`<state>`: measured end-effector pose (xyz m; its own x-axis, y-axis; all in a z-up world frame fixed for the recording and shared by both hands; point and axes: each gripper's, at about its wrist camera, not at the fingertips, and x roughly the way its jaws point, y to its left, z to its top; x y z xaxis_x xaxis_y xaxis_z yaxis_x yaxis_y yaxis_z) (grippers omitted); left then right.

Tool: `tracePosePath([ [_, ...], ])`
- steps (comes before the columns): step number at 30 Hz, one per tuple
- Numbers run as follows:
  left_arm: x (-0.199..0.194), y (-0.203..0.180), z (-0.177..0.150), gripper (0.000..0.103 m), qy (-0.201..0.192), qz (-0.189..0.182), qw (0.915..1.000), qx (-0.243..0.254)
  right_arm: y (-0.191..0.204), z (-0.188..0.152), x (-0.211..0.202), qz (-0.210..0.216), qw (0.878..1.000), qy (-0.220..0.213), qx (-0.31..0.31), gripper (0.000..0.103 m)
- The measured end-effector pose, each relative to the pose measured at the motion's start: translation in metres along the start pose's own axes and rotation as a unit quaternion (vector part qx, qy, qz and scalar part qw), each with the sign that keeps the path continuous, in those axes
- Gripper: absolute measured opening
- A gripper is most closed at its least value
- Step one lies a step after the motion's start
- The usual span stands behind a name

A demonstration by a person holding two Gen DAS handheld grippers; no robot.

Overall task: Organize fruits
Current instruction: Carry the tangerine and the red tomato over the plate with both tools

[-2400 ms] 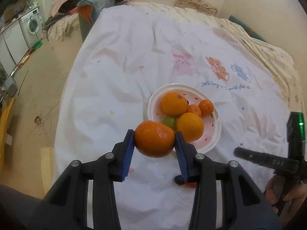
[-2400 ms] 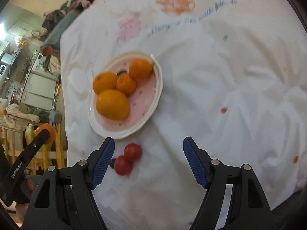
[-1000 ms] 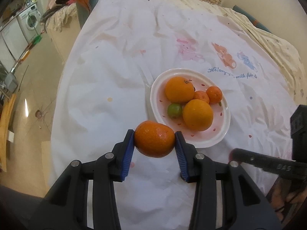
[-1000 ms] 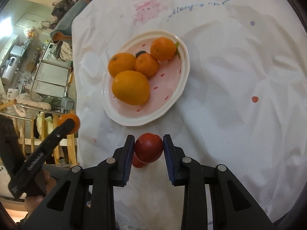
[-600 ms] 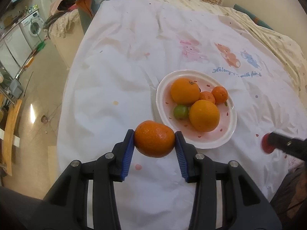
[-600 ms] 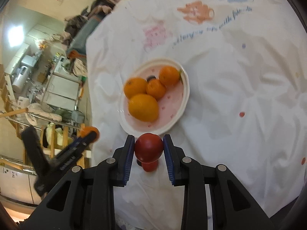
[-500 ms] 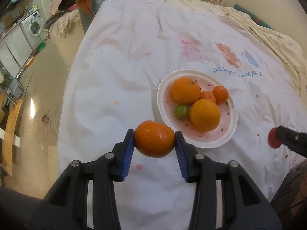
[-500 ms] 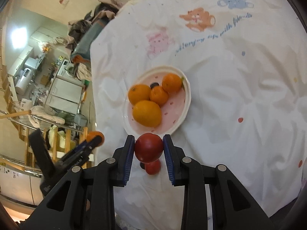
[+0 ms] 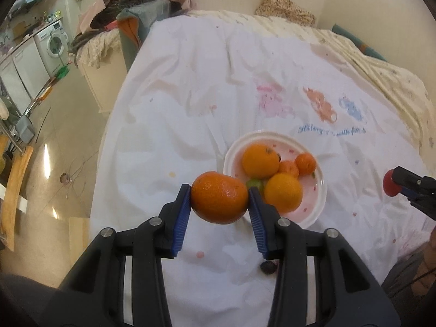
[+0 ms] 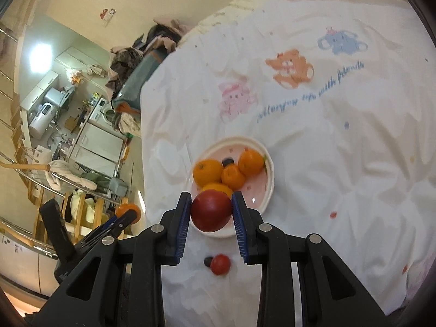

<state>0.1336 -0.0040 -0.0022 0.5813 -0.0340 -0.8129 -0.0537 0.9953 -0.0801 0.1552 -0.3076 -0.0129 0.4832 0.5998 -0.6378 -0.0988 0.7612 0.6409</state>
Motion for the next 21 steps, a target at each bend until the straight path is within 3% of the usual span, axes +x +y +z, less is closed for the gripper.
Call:
tracePosePath([
  [7,0.007,-0.010,0.028,0.037,0.000,-0.006,0.9999,0.015,0.003,0.027,0.011,0.009,1.000,-0.004,-0.015,0.032],
  [21,0.070,-0.046,0.056,0.038,0.043,-0.023,0.9970,0.061,-0.024,0.055,0.079,0.005,0.998,0.066,0.017,0.032],
])
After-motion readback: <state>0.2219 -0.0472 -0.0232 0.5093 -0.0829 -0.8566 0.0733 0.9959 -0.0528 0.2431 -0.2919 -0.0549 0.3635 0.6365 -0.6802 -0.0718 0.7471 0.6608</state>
